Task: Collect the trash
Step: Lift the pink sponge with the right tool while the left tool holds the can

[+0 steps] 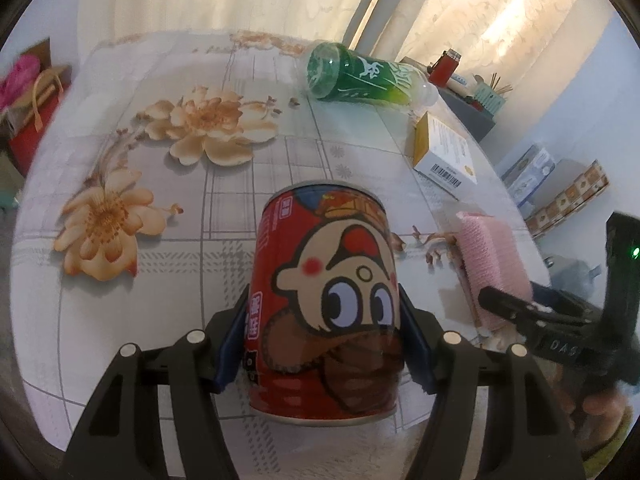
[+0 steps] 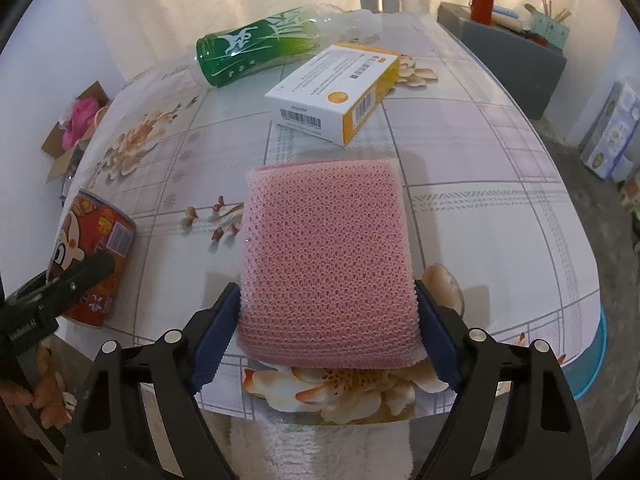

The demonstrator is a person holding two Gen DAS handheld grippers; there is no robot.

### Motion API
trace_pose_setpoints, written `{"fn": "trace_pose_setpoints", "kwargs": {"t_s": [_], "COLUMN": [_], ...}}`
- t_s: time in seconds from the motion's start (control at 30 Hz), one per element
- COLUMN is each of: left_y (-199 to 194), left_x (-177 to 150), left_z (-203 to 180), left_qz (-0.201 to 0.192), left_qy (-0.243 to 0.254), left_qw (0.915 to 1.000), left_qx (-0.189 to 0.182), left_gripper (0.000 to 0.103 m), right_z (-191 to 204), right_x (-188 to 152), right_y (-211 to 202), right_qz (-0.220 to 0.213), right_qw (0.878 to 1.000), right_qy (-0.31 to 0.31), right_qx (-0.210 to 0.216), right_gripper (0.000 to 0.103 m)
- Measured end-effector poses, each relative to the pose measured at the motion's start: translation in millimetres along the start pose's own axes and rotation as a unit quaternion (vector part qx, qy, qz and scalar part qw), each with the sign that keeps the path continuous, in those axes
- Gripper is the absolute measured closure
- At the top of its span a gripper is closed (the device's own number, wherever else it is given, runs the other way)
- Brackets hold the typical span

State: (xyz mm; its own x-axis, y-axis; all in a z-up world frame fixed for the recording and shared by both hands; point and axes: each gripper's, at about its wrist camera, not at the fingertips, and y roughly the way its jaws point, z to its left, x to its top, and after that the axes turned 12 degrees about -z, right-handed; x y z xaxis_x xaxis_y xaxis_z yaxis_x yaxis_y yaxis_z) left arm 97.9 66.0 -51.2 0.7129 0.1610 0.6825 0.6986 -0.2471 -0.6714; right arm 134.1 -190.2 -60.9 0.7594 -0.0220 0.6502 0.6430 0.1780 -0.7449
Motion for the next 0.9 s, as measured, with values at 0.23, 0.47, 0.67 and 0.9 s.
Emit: {"fn": "trace_pose_setpoints", "kwargs": {"t_s": [0.23,0.47,0.67,0.9], "left_y": [-2.1,-7.6,-12.3,-18.2], "left_x": [-4.6,-3.6,-2.2,-2.2], "left_z": [-10.6,-17.1,-23.5,-27.3], "left_qz": [-0.018,-0.032,-0.042,-0.051], "left_qy": [0.03,0.046,0.058,0.066], "left_qw": [0.9991,0.998,0.9968,0.9956], "left_qx": [0.024,0.03,0.036,0.042], "left_gripper": [0.039,0.039,0.039,0.039], "right_z": [-3.7,-11.7,-14.2,-13.6], "right_x": [-0.2,-1.0,0.5,1.9], "right_y": [-3.2,-6.6,-11.1,-16.2], "right_qz": [-0.01,-0.014,-0.02,-0.025], "right_qw": [1.0,1.0,0.999,0.999], "right_qy": [0.01,0.024,0.03,0.034], "right_qx": [-0.001,0.006,0.01,0.017], "right_gripper": [0.027,0.028,0.029,0.029]}}
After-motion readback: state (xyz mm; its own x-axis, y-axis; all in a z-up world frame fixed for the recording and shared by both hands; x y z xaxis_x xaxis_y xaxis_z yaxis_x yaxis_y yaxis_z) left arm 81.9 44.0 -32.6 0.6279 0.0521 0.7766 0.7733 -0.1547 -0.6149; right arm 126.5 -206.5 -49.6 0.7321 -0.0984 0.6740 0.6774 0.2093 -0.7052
